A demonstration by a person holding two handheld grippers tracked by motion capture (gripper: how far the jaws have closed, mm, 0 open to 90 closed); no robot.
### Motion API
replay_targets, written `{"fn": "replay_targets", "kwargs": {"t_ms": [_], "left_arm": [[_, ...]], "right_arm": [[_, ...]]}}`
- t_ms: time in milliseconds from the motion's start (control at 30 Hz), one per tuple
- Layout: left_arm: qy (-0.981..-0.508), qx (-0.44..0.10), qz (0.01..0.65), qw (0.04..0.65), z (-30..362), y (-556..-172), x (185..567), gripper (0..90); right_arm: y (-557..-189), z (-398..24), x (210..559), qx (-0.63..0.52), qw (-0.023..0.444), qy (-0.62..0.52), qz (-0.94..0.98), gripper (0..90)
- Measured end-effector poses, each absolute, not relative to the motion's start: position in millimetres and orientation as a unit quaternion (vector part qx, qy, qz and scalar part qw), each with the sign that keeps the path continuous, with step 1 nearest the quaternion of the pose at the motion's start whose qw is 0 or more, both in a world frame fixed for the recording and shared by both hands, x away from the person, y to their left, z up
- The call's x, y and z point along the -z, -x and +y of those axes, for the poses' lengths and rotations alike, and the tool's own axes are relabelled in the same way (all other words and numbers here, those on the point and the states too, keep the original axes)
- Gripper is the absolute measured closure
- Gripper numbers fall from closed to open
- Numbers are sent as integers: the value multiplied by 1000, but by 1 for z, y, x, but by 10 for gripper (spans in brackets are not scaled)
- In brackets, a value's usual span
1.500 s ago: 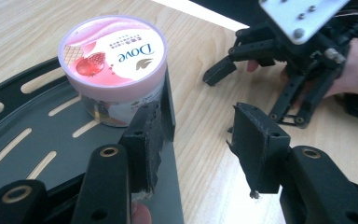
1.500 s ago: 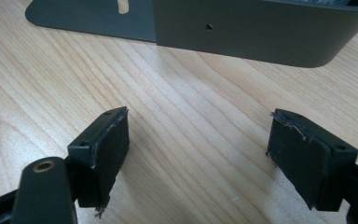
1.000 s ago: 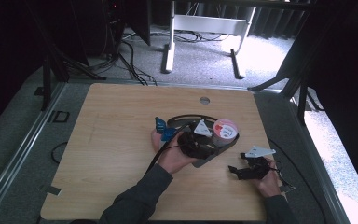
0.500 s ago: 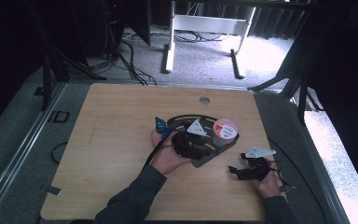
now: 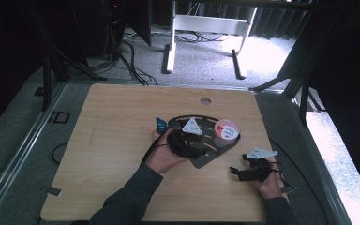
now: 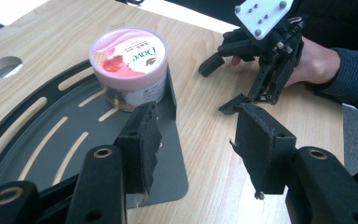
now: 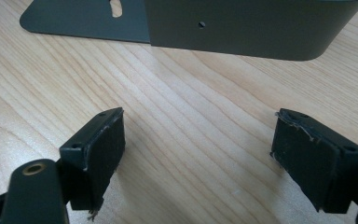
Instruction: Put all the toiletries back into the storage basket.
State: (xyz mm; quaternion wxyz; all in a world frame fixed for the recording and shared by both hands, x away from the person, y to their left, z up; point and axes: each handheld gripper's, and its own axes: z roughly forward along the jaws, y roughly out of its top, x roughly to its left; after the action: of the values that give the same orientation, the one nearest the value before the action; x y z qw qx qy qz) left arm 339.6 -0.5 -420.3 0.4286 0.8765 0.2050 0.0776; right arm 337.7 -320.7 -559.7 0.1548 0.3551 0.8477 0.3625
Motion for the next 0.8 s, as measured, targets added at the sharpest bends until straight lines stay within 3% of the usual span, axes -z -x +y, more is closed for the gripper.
{"fn": "replay_targets", "kwargs": {"t_ms": [800], "left_arm": [[-868, -115, 219, 430, 32, -343, 409, 432]], "right_arm": [[-338, -321, 560, -363, 155, -355, 848, 168]]}}
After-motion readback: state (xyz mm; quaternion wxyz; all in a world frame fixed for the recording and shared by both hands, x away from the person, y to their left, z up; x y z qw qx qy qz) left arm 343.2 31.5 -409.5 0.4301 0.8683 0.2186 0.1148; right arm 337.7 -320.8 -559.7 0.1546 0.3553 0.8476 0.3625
